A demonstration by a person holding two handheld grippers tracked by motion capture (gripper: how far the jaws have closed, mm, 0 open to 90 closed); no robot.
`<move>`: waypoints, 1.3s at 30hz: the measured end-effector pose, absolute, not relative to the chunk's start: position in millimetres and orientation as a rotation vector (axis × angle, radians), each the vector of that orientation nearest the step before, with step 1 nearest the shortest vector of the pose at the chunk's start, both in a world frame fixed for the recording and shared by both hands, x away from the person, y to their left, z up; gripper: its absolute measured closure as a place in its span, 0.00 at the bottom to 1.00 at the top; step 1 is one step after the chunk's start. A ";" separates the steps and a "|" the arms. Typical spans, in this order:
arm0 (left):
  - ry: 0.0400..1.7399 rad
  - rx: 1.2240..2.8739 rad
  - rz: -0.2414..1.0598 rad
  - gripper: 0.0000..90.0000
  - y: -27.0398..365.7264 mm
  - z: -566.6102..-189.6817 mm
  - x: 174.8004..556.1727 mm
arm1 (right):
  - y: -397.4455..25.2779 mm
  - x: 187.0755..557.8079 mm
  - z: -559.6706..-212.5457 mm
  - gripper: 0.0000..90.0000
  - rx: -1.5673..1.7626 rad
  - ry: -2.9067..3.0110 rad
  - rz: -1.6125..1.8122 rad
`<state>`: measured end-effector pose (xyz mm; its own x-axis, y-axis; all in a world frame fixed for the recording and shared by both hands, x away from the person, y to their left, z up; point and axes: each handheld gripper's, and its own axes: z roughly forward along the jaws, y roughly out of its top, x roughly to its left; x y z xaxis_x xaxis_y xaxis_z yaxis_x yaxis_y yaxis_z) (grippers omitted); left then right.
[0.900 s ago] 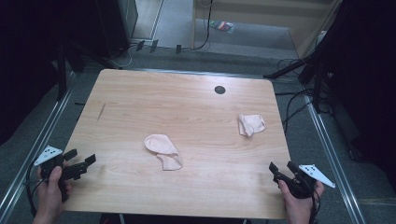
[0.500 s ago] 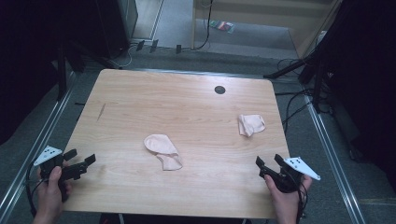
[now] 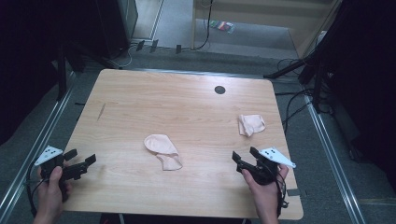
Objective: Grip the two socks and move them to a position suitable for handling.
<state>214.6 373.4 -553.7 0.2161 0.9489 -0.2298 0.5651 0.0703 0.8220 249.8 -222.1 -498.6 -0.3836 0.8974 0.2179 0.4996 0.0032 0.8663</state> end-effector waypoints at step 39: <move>1.448 1.619 0.546 0.15 372.8 -553.4 214.4 | -58.7 277.8 -509.1 0.39 1.203 2.231 1.397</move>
<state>214.4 372.8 -553.4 0.2262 0.9485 -0.2218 0.5661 0.0573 0.8223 277.8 -58.7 -509.1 -0.6290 0.7496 0.2062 0.5129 0.2007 0.8347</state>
